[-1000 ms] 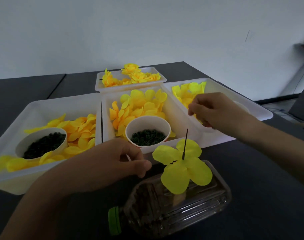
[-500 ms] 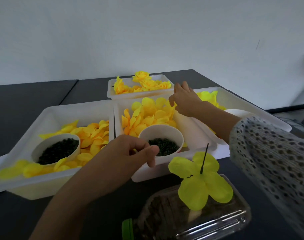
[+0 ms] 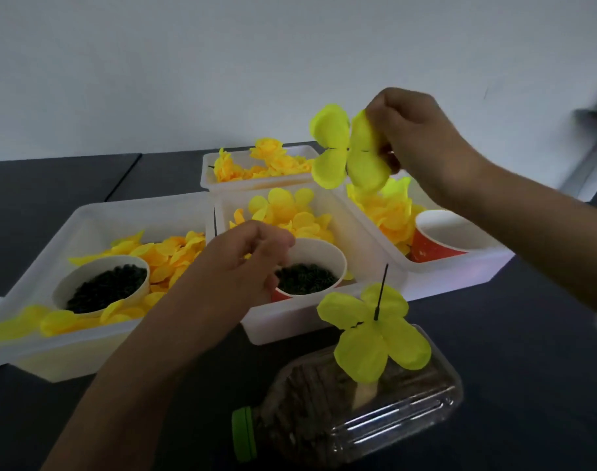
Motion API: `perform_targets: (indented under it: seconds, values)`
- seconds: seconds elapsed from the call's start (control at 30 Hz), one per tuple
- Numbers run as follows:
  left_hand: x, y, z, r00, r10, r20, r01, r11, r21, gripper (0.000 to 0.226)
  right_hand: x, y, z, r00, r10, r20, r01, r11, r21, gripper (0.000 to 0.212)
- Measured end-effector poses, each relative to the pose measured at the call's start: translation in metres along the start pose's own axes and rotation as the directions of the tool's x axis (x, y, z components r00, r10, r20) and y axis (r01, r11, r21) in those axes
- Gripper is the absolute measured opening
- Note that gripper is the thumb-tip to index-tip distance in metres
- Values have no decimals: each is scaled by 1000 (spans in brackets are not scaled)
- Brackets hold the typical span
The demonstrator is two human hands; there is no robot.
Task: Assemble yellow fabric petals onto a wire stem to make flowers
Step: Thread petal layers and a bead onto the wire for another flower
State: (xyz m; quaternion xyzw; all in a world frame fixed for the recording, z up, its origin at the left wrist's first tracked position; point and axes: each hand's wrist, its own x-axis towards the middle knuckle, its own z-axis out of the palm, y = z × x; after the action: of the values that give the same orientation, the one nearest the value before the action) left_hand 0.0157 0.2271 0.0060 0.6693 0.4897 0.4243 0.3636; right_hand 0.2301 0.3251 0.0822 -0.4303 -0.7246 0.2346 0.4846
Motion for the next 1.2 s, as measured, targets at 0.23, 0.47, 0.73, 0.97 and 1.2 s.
perform_targets:
  seconds: [0.23,0.47,0.73,0.97,1.2]
  values:
    - [-11,15,21,989,45,141,-30,994,-105,35,-95,-26,-20,912,253,322,-361,869,339,32]
    - [-32,29,35,993,43,113,-33,995,-93,27,-114,-1,-11,865,386,321,-489,793,363,29]
    - [-34,18,42,998,-64,-30,61,994,-93,31,-129,19,-21,897,340,284,-398,899,181,38]
    - [-30,21,48,997,-33,-72,25,993,-115,33,-133,24,-27,903,331,273,-384,907,171,36]
    - [-30,21,45,996,-50,-74,36,984,-176,35,-128,21,-28,912,311,266,-371,903,216,36]
